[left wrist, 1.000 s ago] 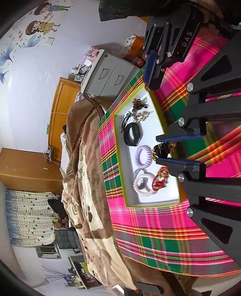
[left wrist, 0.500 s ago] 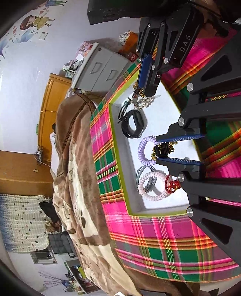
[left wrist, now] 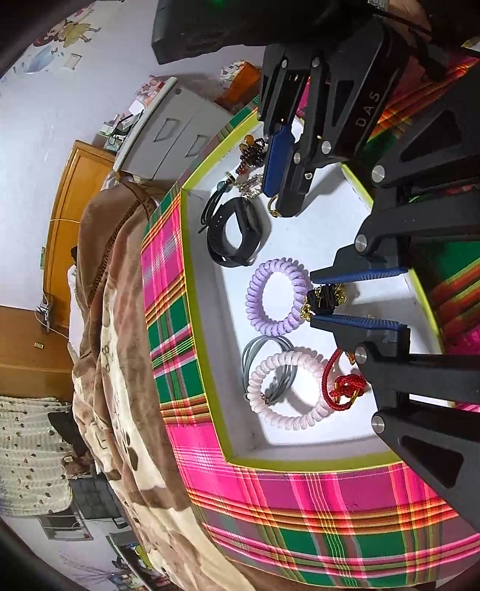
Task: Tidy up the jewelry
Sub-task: 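Carry both items into the box and open both grippers to release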
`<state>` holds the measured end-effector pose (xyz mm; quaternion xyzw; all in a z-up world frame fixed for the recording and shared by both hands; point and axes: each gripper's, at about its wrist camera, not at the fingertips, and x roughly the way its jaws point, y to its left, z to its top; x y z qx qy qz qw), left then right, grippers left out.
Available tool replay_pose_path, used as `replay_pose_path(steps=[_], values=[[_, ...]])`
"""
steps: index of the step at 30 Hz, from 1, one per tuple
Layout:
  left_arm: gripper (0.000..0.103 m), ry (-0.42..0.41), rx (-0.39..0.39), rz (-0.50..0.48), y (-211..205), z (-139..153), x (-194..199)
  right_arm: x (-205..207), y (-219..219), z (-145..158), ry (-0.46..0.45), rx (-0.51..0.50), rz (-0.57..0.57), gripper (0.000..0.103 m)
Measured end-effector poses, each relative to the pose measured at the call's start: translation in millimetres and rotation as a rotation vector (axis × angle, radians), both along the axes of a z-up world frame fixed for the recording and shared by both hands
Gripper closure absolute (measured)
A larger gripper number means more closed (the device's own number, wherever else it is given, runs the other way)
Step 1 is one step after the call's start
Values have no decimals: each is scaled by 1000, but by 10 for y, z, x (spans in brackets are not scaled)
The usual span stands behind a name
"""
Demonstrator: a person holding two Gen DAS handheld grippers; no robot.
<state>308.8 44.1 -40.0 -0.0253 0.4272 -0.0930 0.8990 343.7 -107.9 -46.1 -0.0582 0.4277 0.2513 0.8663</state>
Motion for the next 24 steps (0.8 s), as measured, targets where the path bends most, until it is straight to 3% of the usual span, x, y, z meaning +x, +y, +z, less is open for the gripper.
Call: replay_pose_path(steps=[15, 24], values=[[85, -3, 31, -6, -41, 11, 57, 31, 67, 1, -12, -30, 12, 79], [83, -2, 35, -5, -43, 13, 53, 26, 33, 8, -8, -26, -2, 74]])
